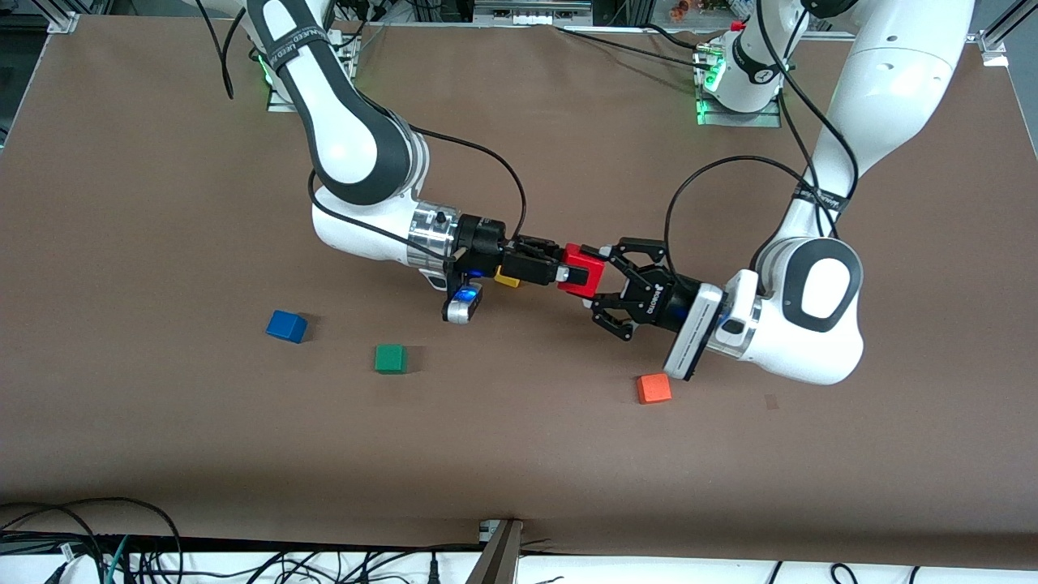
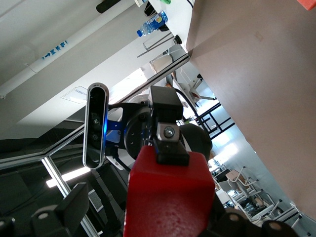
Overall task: Pass red block to right arm, stack on blue
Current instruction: 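Bring the red cube toward the right gripper and grasp it there, then open the left gripper and withdraw it while the right gripper holds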
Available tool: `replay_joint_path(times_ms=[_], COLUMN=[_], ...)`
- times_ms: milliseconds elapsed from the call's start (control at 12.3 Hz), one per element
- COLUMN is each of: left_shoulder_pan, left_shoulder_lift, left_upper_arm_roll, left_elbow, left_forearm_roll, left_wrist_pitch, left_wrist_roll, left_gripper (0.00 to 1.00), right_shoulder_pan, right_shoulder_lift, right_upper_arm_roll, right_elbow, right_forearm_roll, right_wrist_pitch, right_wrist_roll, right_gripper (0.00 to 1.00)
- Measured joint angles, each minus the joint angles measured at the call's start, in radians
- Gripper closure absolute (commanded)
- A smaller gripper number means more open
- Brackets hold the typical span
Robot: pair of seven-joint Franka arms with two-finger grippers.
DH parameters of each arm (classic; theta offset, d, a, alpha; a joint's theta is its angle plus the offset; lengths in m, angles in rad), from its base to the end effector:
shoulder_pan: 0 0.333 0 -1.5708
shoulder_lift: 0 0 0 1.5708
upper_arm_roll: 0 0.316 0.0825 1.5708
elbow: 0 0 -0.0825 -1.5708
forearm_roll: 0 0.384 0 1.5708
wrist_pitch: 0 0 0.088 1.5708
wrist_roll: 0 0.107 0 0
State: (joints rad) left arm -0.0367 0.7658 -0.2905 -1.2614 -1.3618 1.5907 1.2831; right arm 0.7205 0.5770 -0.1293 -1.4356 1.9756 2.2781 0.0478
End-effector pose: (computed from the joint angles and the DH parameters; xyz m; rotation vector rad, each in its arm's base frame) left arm 0.6845 -0.2716 0.3845 1.3189 -0.8788 0.4225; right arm 0.5986 0.4544 0.4146 -1.5131 0.6144 0.3060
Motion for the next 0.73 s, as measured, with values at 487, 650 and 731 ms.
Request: replay_joint_path(times_ms=[487, 650, 731], left_shoulder_pan=[-0.016, -0.024, -0.028], left_shoulder_lift=[0.028, 0.041, 0.045], left_upper_arm_roll=[0.0, 0.0, 0.0], left_elbow=[0.003, 0.004, 0.006], left_forearm_roll=[-0.051, -0.082, -0.088], left_wrist_pitch=[0.04, 0.042, 0.043], left_wrist_roll=[0.0, 0.001, 0.002], left_gripper=[1.0, 1.0, 1.0], right_shoulder_pan=[-0.008, -0.018, -0.024], right_shoulder_lift=[0.003, 0.004, 0.005], right_upper_arm_roll=[-0.008, -0.013, -0.014], right_elbow=[-0.007, -0.008, -0.013], right_forearm_roll=[-0.007, -0.043, -0.063], right_wrist_pitch=[0.014, 0.015, 0.015], right_wrist_roll=[0.0, 0.0, 0.0], right_gripper=[0.01, 0.29, 0.63])
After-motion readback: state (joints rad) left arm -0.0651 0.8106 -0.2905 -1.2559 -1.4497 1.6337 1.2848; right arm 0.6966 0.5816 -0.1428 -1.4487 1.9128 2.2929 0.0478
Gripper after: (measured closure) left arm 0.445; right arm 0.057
